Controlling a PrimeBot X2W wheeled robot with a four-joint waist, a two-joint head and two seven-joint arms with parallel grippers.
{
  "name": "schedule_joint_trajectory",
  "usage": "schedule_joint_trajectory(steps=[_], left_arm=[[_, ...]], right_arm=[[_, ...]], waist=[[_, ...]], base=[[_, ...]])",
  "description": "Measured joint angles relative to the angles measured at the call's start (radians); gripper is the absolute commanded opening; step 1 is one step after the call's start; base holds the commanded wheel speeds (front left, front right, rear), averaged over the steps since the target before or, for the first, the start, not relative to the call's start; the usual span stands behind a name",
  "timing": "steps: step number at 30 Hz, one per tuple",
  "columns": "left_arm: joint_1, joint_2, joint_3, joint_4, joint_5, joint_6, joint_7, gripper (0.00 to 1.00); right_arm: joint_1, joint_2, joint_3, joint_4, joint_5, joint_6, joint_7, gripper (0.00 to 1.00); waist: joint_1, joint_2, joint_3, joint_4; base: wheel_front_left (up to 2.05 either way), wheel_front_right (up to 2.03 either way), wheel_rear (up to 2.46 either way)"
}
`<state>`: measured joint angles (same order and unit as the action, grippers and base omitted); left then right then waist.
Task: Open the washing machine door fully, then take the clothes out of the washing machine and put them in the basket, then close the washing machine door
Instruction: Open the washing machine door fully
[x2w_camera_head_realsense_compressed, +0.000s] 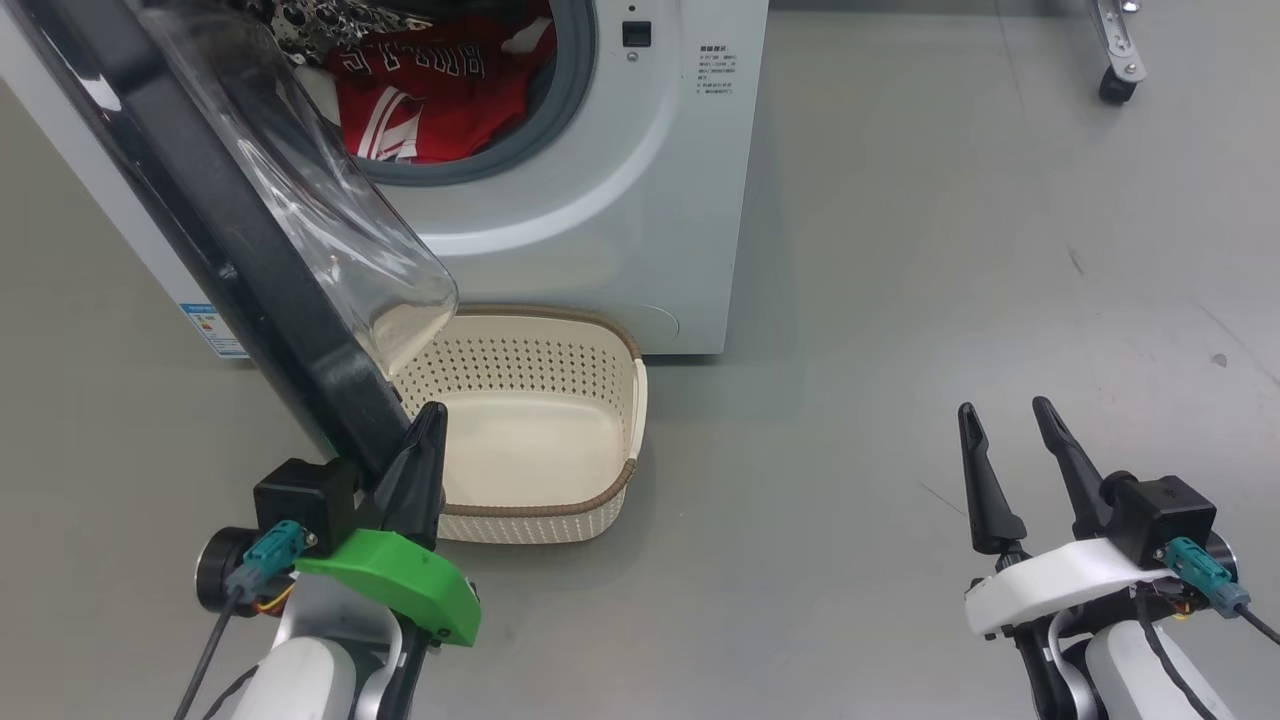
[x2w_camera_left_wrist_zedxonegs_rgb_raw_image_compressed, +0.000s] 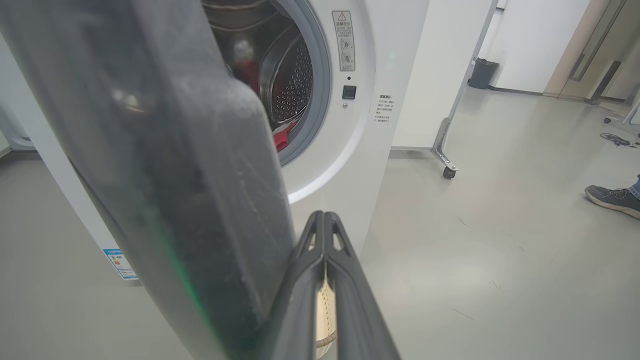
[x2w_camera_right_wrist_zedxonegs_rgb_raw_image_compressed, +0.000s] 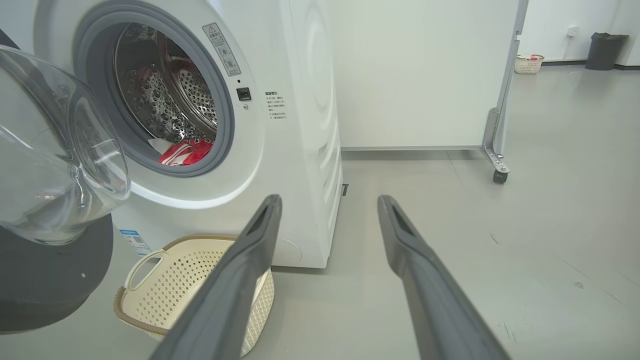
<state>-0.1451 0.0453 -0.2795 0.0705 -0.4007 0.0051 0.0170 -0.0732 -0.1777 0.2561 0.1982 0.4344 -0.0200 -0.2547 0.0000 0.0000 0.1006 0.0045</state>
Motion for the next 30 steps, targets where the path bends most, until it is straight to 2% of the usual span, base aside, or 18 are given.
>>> schedule_joint_trajectory(steps=[9, 30], left_arm=[[-0.014, -0.004, 0.006, 0.027, 0.0, 0.005, -0.011, 0.0], [-0.02, -0.014, -0.002, 0.087, -0.005, 0.007, -0.065, 0.0]], right_arm=[[0.0, 0.007, -0.016, -0.004, -0.008, 0.002, 0.0, 1.0], [0.002, 0.013, -0.051, 0.008, -0.022, 0.019, 0.0, 1.0]], waist=[[0.0, 0.0, 0.031, 0.004], [0.0, 0.0, 0.001, 0.116]], base=[[0.0, 0.0, 0.0], [0.0, 0.0, 0.0]])
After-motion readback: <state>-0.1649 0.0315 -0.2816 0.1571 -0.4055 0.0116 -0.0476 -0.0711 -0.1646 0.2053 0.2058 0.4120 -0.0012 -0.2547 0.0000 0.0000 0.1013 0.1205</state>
